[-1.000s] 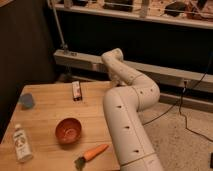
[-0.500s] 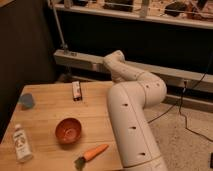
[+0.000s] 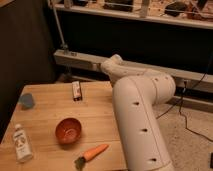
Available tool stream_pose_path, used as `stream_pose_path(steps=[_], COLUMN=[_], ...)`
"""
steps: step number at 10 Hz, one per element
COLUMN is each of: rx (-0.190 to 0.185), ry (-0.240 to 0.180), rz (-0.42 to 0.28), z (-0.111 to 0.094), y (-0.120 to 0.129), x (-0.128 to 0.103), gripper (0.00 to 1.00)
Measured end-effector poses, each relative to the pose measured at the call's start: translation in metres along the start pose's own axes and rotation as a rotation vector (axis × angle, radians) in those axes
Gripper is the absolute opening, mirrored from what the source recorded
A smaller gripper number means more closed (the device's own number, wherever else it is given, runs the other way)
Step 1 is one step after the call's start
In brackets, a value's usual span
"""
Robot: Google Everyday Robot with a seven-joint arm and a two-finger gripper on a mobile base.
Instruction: Wipe the white sponge on the table
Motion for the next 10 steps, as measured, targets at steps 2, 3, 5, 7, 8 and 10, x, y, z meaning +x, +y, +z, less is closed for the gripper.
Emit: stream_pose_path(steps=[2, 3, 5, 7, 8, 10], rx=[-0.031, -0.043, -0.058, -0.061, -0.064, -0.072], ry=[-0.033, -0.037, -0.035, -0.030, -0.028, -0.026], rz=[-0.027, -0.035, -0.044, -0.068, -0.085, -0.124], z=[-0.006, -0.007, -0.005, -0.002, -0.001, 0.002], y=[0.023, 0.030, 0.042, 0.056, 0.063, 0.082], x=[0.005, 0.013, 0.034, 0.047, 0.049, 0.048], gripper=[0.22, 0.22, 0.22, 0.22, 0.22, 0.22])
